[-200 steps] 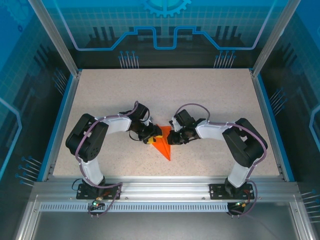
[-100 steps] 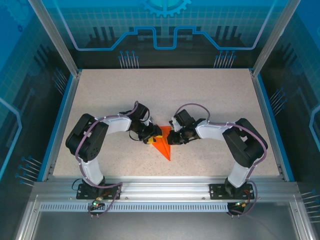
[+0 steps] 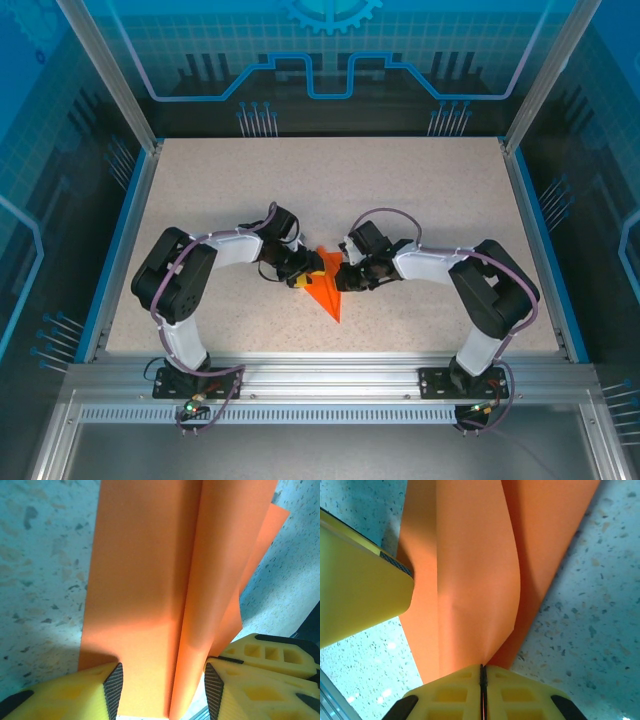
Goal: Fold a paper plane with a square sheet of paper (fold left side to right side)
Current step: Fourth fold the wing at the center of the table.
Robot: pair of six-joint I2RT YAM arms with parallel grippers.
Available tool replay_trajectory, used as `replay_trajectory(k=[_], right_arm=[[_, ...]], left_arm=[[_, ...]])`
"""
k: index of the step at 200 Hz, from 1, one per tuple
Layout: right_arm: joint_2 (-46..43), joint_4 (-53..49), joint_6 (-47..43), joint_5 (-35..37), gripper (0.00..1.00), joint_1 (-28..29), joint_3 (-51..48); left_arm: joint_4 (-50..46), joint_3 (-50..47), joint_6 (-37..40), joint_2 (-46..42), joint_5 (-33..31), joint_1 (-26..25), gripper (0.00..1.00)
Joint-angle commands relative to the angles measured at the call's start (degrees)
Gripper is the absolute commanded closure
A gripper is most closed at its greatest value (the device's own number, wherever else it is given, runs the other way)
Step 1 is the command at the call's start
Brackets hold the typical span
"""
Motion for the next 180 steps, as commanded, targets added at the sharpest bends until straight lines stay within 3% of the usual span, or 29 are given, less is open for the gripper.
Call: replay_trajectory(k=[1, 180], right_arm=[[0.27, -1.32, 0.17, 0.56, 0.90, 0.46, 0.02], [2.29, -2.42, 0.43, 1.53, 0.90, 0.32, 1.97]], left_arm=[[-3.71, -0.45, 0.29, 1.48, -2.83, -0.30, 0.49], [-3.28, -0.80, 0.28, 1.64, -2.78, -0.34, 0.49]])
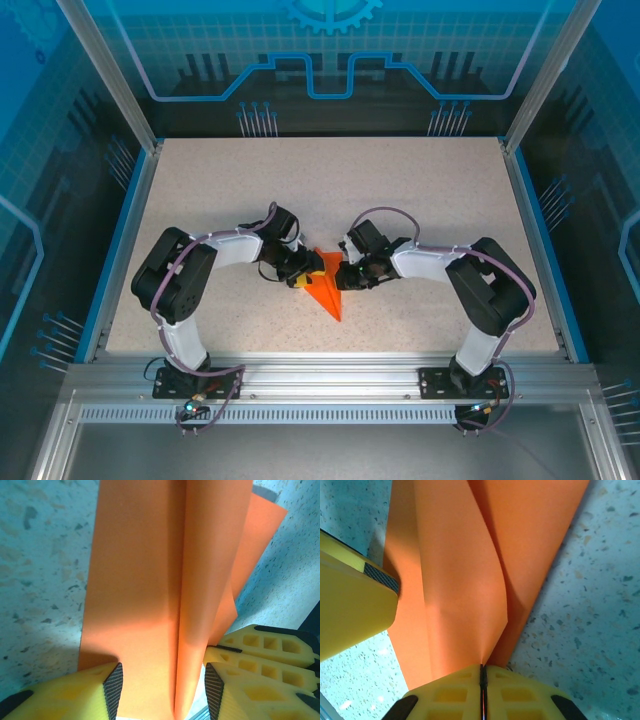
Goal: Fold a paper plane with a square sheet of paper (fold left side to right side)
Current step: Fourth fold the wing at the center of the table.
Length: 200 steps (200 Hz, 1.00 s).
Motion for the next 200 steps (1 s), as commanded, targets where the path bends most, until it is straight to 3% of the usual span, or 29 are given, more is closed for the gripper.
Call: replay_trajectory(k=[1, 93, 176, 200], right_arm=[[0.99, -1.44, 0.21, -0.02, 0.90, 0.32, 0.70], [1.69, -2.52, 0.15, 0.50, 0.91, 0.39, -0.36], [4.18, -5.54, -0.54, 1.51, 0.91, 0.58, -0.14], [4.30, -5.67, -0.58, 1.54, 0.91, 0.66, -0.34]], left_arm=[[-3.34, -0.80, 0.35, 1.64, -2.79, -0.34, 0.49], [-3.99, -0.28, 0.67, 1.12, -2.81, -0.32, 0.49], [-8.88, 4.18, 2.83, -5.34, -3.24, -0.19, 0.45], [-8.08, 4.83, 2.58, -5.07, -1.32, -0.32, 0.53]])
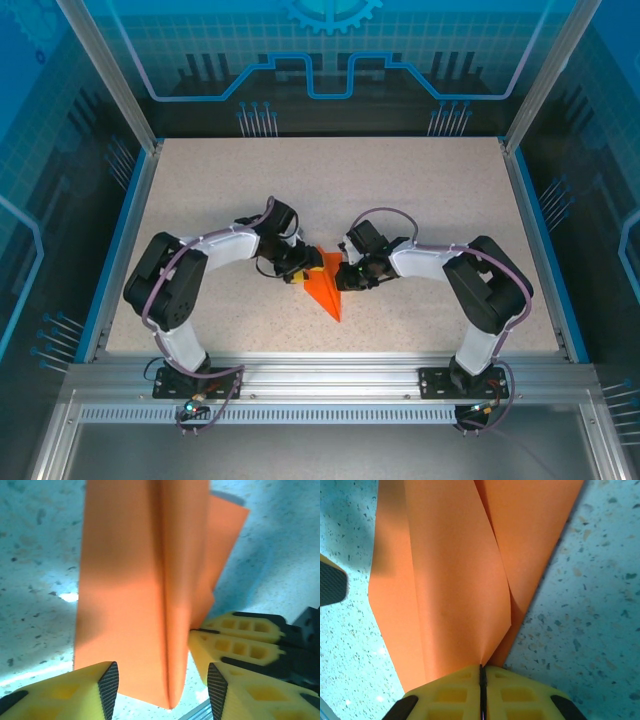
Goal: Fold a paper plane with a square sheet of paper (fold left side to right side)
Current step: Fourth fold the wing at the center of the table.
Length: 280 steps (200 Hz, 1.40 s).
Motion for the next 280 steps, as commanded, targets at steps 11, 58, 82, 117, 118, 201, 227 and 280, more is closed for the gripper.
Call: replay_trajectory(k=[11, 58, 82, 117, 118, 201, 227, 280], right_arm=[[3.08, -5.11, -0.56, 1.71, 0.91, 0.71, -0.79], [3.32, -5.34, -0.65, 1.74, 0.91, 0.71, -0.62], [3.33, -5.54, -0.80, 1.83, 0.92, 0.80, -0.53], [3.34, -5.90, -0.91, 1.87, 0.92, 0.76, -0.44], [3.38, -5.90, -0.91, 1.85, 0.92, 0.78, -0.40], [3.70, -6.99, -1.31, 2.12, 0.92, 0.98, 0.00], [3.95, -7.63, -1.61, 2.28, 0.92, 1.04, 0.08], [3.55, -7.60, -1.53, 2.56, 0.92, 0.99, 0.09]], left_arm=[[-0.12, 1.77, 0.10, -0.74, 2.81, -0.27, 0.60], [4.03, 4.27, -0.63, 4.63, 7.99, -1.84, 0.84], [4.42, 6.11, -0.28, 7.25, 8.82, -2.50, 0.88], [4.27, 7.22, 0.20, 9.86, 8.82, -2.77, 0.90], [4.22, 7.22, 0.25, 9.94, 8.82, -2.80, 0.90], [1.02, 5.94, 2.84, 12.52, 3.79, -2.76, 0.90], [0.65, 5.20, 3.11, 12.65, 2.32, -2.78, 0.90], [-0.25, 2.92, 3.80, 12.67, 0.25, -2.81, 0.91]])
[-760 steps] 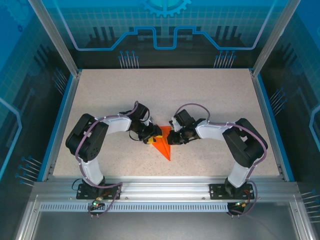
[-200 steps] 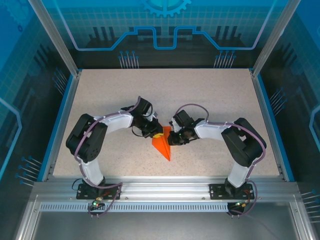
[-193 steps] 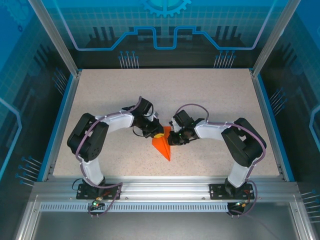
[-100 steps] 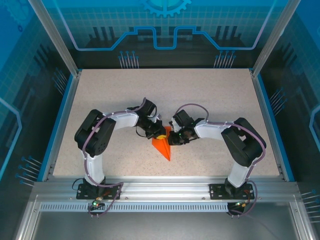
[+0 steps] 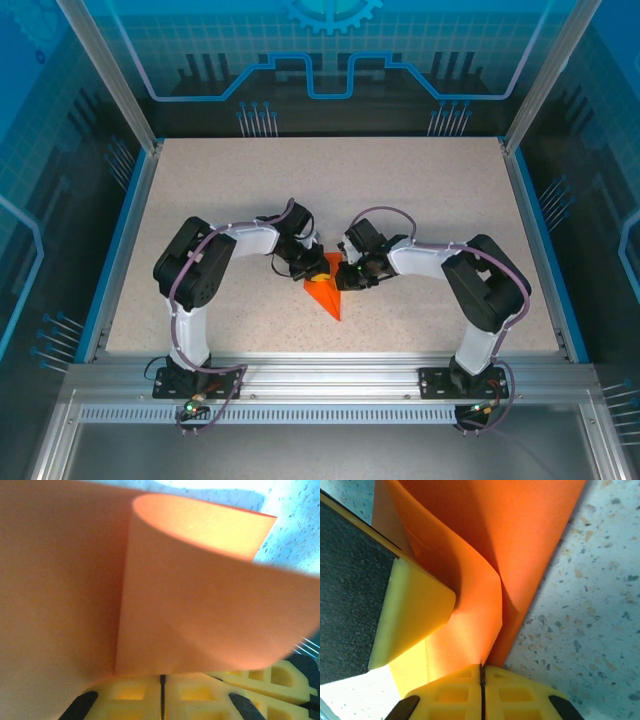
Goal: Fold a paper plane with a square sheet of paper (fold left side to right side)
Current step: Fourth fold the wing at the center of the table.
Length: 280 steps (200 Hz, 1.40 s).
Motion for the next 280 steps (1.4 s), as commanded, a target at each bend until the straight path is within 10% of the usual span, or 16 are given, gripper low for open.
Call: replay_trajectory(k=[1, 124, 280], right_arm=[[2.72, -5.09, -0.61, 2.49, 0.92, 0.94, -1.47], [-13.24, -1.21, 1.42, -5.10, 0.85, -0.37, -2.30], [-2.62, 0.95, 6.00, -10.60, 0.89, 5.93, -2.05]], left_arm=[[-3.21, -2.90, 1.88, 0.62, -3.99, -0.22, 0.91], [-0.77, -8.29, 0.57, -0.76, -5.26, -0.22, 0.93], [0.13, -7.32, 0.05, -0.75, -4.43, -0.21, 0.91]])
